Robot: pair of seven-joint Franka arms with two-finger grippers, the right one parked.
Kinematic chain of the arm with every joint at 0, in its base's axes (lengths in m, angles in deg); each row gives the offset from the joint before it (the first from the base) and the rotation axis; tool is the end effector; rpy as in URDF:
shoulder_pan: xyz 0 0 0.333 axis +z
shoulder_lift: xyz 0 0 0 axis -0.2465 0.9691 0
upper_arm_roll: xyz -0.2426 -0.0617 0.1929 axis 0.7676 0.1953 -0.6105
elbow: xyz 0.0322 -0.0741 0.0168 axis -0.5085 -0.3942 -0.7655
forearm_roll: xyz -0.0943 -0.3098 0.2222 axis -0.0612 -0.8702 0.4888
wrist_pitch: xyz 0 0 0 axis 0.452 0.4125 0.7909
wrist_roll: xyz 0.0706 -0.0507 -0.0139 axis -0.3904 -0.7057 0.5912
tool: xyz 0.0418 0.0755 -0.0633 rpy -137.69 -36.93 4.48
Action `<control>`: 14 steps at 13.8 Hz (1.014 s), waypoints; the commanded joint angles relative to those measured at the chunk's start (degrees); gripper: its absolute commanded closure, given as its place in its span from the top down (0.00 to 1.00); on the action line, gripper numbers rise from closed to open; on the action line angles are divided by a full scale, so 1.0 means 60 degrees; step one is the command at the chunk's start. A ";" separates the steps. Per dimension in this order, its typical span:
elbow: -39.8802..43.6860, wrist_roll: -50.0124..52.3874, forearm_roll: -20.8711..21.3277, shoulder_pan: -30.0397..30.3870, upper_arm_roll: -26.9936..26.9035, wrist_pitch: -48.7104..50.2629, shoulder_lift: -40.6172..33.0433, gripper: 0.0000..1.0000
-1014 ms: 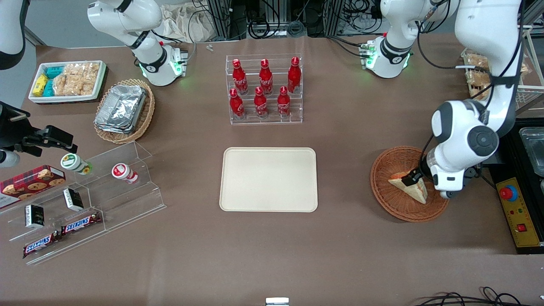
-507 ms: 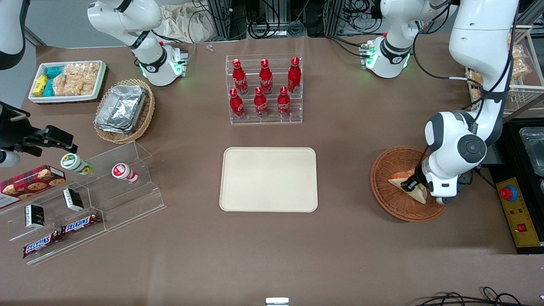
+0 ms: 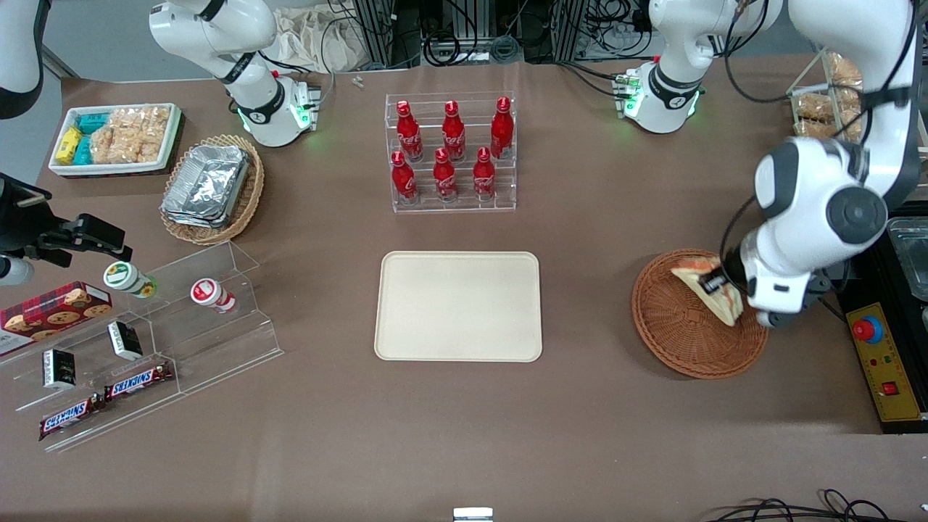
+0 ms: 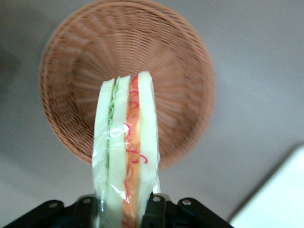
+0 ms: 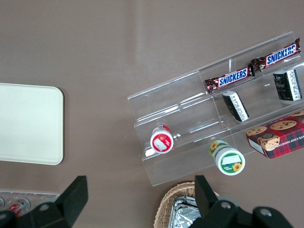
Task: Place sandwich from basket to tray
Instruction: 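Lift the sandwich and carry it with the left gripper onto the cream tray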
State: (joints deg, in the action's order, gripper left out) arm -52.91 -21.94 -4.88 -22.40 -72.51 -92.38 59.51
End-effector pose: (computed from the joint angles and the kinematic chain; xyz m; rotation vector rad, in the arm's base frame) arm 0.5658 -0.1080 0.4084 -3.0394 -0.7382 0.1304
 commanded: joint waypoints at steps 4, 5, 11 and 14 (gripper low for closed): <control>0.0412 0.0237 0.0124 -0.1526 0.2449 -0.2033 0.1458 0.00; 0.0427 0.0644 0.0138 -0.1994 0.2450 -0.2693 0.1810 0.00; 0.2006 0.2330 0.3222 -0.2790 0.2421 -0.4076 0.4549 0.00; 0.2097 0.2494 0.3976 -0.2688 0.2377 -0.4076 0.4685 0.06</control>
State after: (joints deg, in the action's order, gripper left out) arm -42.23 -8.73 16.51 -38.10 -57.70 -116.88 87.08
